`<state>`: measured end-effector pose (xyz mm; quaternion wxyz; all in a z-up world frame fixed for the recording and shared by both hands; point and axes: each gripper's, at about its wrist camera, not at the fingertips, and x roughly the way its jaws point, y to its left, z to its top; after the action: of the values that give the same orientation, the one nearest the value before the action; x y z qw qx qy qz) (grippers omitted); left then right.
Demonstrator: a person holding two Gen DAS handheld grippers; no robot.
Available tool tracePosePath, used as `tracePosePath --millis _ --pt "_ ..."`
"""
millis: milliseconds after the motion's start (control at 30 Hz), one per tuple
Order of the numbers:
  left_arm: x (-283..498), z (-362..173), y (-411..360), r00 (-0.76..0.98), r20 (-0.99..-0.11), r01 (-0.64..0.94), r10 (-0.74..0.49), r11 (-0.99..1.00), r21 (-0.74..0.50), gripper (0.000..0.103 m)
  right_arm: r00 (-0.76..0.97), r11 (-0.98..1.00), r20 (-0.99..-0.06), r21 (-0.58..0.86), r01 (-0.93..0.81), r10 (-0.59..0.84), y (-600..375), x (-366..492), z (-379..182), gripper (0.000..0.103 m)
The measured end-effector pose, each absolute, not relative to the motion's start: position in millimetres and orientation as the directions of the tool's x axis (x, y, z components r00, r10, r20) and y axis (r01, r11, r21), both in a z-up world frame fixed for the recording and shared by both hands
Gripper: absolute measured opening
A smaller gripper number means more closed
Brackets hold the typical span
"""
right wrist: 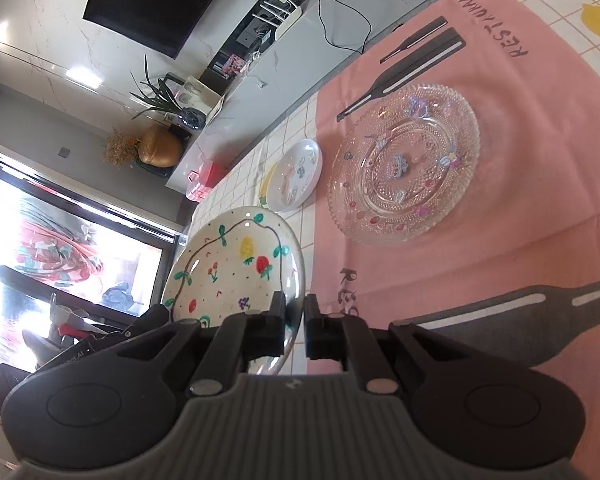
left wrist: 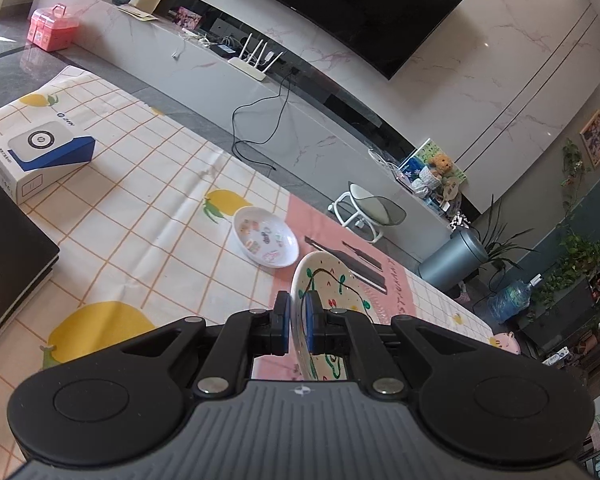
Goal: Organize plates and bowls
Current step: 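Lift the painted plate with both grippers and carry it beside the bowl stack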
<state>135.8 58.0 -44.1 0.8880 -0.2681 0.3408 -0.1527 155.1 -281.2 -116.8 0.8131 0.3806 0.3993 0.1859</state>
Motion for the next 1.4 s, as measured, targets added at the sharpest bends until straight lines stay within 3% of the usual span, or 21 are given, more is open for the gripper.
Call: tracePosePath --millis 267,600,900,1400 --pt "104.0 -21.3 5.1 0.713 -0.513 0.141 -0.477 0.815 -0.561 0.008 0.670 0.601 -0.451 0.799 0.008 0.590 -329.7 104.8 -101.8 0.007" --pt "76.7 -34.4 -64.4 0.652 -0.520 0.207 -0.552 0.790 -0.577 0.008 0.724 0.592 -0.458 0.801 0.085 0.516 -400.2 47.1 -104.8 0.007" --pt "45.4 -66.1 -114.9 0.572 -0.594 0.232 -0.566 0.806 -0.544 0.008 0.738 0.591 -0.506 0.786 0.182 0.447 -456.8 0.0 -129.7 0.007" --pt "30.2 -113.8 -123.6 0.504 -0.707 0.162 -0.495 0.859 -0.486 0.009 0.688 0.647 -0.598 0.723 0.242 0.411 -465.5 -11.6 -163.5 0.006"
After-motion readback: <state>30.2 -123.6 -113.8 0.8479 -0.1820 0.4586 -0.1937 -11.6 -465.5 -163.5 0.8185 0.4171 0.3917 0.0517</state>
